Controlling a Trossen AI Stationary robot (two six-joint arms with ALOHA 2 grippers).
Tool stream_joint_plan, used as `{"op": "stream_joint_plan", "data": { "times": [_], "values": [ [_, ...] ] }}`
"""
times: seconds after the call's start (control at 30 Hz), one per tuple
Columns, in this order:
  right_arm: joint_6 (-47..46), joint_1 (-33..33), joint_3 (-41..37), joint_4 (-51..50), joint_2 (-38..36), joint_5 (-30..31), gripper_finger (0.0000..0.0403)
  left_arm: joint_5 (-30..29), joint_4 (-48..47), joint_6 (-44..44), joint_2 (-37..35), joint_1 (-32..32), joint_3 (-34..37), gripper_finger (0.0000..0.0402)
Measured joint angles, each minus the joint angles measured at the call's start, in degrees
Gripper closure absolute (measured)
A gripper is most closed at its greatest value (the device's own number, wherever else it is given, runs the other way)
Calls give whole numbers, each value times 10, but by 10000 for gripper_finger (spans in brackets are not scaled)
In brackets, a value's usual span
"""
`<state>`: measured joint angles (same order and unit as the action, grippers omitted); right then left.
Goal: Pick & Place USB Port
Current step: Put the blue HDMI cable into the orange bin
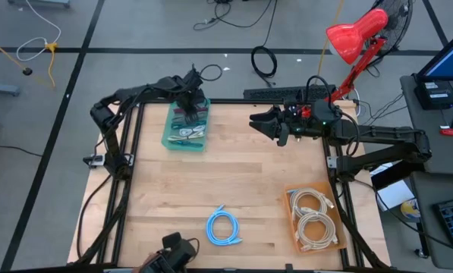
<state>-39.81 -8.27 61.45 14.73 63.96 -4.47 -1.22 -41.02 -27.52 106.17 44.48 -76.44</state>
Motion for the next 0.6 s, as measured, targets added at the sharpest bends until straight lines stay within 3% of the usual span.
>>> {"op": "stream_joint_plan", "data": {
  "times": [0.2,0.4,0.6],
  "values": [
    [0,0,0,-16,0,-15,190,20,-8,60,-42,-47,0,275],
    [0,0,0,-47,0,-38,190,92,-5,189,-101,-95,0,275],
    [0,0,0,-50,0,-92,190,118,12,313,-146,-175,0,275]
  ]
}}
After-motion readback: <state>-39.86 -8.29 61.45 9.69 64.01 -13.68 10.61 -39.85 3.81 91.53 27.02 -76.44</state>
